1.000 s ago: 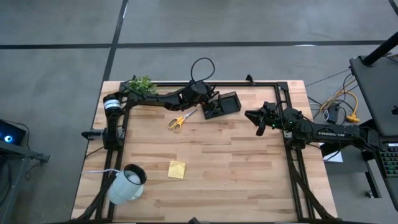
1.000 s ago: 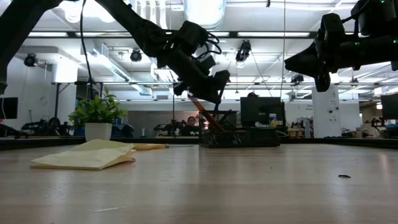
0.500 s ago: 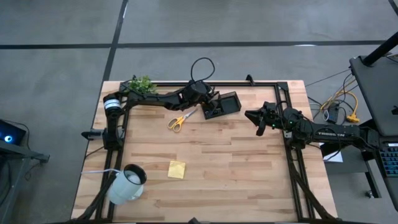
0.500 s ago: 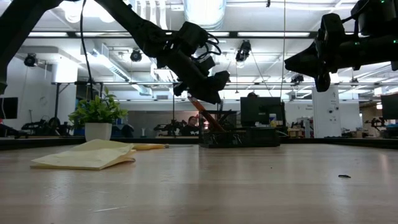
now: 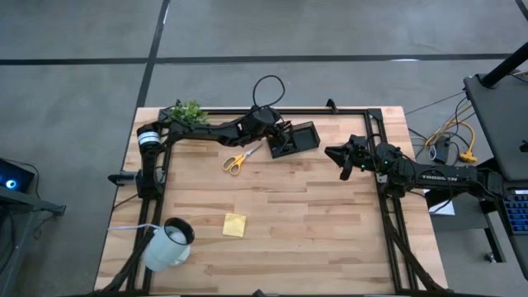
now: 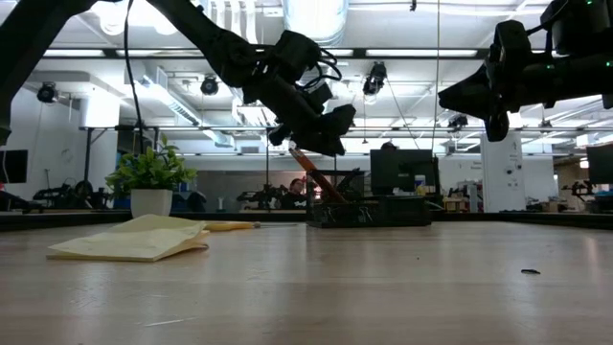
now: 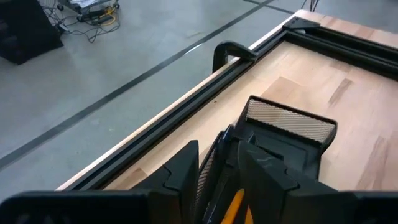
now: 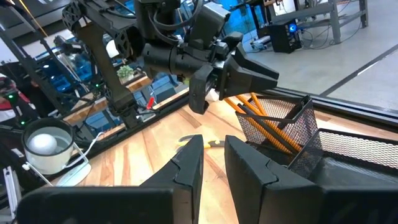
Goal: Pick and place office supplies into organizer
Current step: Put the scissors into the desk organizer
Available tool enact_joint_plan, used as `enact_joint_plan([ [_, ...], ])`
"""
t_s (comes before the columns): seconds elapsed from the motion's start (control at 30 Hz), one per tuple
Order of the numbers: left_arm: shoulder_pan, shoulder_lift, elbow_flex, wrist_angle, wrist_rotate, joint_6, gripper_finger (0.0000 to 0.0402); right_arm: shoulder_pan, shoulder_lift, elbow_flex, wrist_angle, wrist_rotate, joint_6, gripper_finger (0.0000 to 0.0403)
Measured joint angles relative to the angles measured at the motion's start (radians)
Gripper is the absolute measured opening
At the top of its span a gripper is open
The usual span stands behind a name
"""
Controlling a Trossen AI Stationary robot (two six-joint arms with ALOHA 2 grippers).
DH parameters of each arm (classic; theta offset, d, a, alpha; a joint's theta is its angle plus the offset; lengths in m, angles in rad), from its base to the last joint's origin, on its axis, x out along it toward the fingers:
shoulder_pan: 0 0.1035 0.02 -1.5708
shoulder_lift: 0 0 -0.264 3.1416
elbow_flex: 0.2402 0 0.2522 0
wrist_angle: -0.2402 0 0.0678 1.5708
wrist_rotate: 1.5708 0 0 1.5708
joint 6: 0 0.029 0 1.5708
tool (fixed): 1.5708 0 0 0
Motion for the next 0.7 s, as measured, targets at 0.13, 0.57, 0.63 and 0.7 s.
enact_joint_plan([
  [0.13, -0.006, 0.0, 0.022, -0.001, 0.03, 0.0, 0.0098, 0.0, 0.0, 0.0, 0.0, 0.0, 0.0, 0.0057],
  [0.57, -0.053, -0.05, 0.057, -0.003, 0.102, 0.001, 0.0099, 0.0, 0.0, 0.0, -0.001, -0.002, 0.0, 0.0057],
  [0.63, -0.063, -0.062, 0.057, -0.012, 0.105, 0.003, 0.0099, 0.0, 0.0, 0.0, -0.001, -0.002, 0.0, 0.0057],
  [0.7, -0.072, -0.076, 0.057, -0.012, 0.115, 0.003, 0.0099, 0.0, 0.0, 0.0, -0.001, -0.002, 0.0, 0.0057],
])
